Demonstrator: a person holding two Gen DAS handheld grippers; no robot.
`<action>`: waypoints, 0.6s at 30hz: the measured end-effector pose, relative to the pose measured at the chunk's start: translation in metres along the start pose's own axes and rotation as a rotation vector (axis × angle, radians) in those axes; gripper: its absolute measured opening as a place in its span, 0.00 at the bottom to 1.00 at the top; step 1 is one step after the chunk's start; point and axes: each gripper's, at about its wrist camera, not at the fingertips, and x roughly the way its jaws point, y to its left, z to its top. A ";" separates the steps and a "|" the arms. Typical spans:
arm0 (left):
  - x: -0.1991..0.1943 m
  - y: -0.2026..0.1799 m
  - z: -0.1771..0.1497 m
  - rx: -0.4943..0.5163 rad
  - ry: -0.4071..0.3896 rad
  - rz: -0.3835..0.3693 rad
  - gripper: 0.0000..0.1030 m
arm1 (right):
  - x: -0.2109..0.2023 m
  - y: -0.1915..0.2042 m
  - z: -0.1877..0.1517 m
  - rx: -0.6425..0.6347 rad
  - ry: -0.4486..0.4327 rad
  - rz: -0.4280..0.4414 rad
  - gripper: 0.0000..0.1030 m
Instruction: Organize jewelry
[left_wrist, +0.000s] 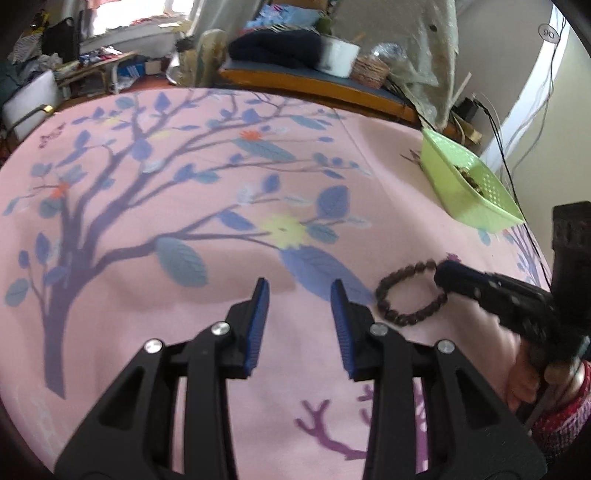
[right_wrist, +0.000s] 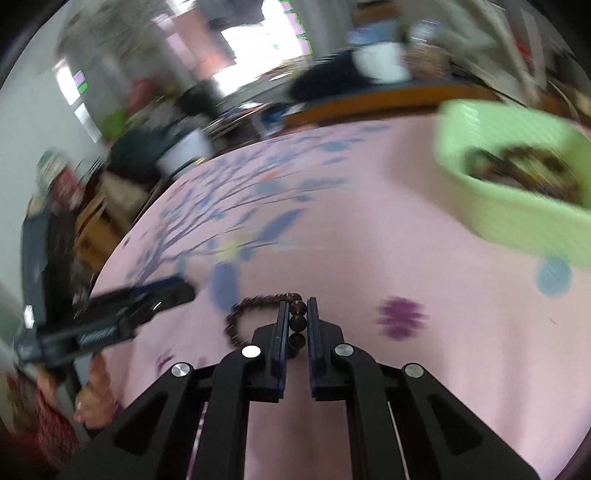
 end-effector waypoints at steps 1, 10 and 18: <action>0.002 -0.003 0.001 0.001 0.011 -0.014 0.32 | -0.001 -0.006 -0.001 0.032 0.001 -0.008 0.00; 0.010 -0.044 0.004 0.083 0.025 -0.072 0.40 | -0.011 -0.006 0.002 -0.039 -0.022 -0.063 0.11; 0.026 -0.075 -0.006 0.226 0.050 0.018 0.34 | 0.008 0.016 0.003 -0.255 0.048 -0.137 0.08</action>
